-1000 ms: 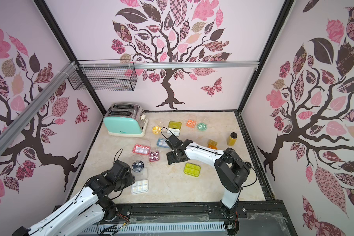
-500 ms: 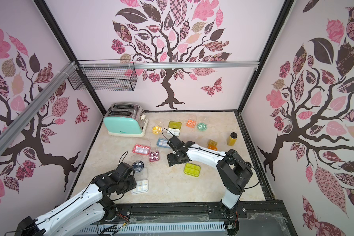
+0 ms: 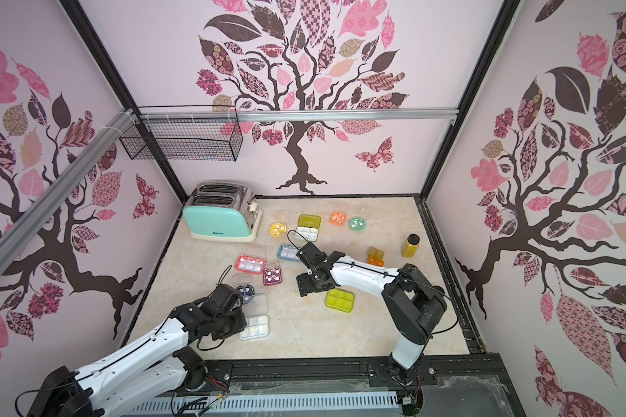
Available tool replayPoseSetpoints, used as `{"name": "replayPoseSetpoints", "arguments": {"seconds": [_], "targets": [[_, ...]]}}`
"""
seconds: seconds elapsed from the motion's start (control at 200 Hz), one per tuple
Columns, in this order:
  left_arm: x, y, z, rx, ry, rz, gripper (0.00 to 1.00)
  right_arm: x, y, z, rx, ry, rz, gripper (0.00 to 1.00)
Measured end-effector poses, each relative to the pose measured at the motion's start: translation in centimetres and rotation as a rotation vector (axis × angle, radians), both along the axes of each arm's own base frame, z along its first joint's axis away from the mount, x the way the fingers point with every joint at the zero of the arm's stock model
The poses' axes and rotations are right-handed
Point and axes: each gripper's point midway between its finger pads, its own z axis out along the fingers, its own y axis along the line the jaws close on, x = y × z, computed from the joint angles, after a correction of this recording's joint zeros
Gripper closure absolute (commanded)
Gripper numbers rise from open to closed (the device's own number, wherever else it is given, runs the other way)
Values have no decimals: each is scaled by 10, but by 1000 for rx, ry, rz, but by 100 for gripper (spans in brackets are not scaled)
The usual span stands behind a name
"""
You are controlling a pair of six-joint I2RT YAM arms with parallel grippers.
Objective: Close pillboxes
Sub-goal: Move the pillbox to the center of the board.
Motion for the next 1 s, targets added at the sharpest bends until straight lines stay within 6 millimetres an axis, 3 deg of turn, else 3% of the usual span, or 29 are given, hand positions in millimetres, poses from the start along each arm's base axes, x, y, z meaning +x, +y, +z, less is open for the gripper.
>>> {"name": "replayPoseSetpoints", "arguments": {"seconds": [0.395, 0.77, 1.0], "targets": [[9, -21, -9, -17, 4, -76, 76, -1, 2, 14, 77, -63, 3, 24], [45, -79, -6, -53, -55, -186, 77, -3, -1, 31, 128, -117, 12, 26], [75, -117, 3, -81, -133, -270, 77, -13, -11, 19, 106, -100, 21, 29]]}}
